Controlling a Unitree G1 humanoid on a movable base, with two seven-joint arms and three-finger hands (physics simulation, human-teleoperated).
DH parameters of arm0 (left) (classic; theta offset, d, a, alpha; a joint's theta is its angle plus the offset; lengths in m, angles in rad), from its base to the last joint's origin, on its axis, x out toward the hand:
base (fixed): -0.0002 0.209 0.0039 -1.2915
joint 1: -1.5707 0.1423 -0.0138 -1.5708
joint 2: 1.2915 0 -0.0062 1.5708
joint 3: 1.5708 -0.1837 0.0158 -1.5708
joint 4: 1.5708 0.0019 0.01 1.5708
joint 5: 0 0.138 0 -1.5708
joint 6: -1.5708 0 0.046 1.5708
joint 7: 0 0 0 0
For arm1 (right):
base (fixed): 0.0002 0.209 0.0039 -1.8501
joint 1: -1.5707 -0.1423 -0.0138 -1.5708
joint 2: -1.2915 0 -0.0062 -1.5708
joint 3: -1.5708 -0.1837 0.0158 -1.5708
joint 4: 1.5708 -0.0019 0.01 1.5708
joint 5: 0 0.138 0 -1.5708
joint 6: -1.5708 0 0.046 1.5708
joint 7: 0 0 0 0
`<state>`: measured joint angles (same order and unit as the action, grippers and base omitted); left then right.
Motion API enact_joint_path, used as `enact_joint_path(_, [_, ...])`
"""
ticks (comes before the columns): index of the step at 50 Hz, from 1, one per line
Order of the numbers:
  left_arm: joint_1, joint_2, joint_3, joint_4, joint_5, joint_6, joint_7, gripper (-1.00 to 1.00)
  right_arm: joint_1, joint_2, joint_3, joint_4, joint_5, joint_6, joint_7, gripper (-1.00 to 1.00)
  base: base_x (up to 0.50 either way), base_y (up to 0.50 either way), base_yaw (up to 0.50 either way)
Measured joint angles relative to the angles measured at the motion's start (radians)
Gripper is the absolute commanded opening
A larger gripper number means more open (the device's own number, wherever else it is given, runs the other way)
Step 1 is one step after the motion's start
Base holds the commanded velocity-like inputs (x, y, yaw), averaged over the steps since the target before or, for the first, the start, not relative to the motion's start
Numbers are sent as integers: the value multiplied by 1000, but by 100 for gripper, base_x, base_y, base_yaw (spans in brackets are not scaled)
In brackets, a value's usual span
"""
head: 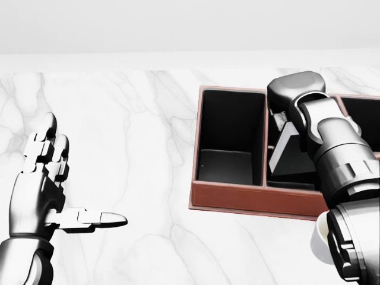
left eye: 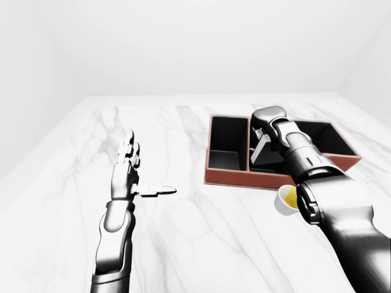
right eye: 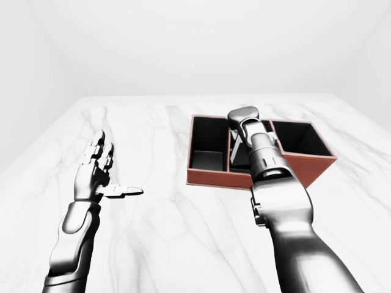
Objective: Pick up the book and place it in the caddy.
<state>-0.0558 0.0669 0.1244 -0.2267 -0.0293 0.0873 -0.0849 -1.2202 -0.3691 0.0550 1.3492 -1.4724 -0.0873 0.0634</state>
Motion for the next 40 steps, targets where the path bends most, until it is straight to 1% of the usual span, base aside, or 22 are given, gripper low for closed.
enact_joint_path(29, [-6, 2, -1, 36, -1, 0, -2, 100, 44, 12, -10, 25, -33, 0, -60, -100, 0, 0, 0])
enact_joint_path(40, [-7, 3, 1, 55, -4, 0, -2, 100, 39, 18, -14, 30, -52, 0, -79, -100, 0, 0, 0])
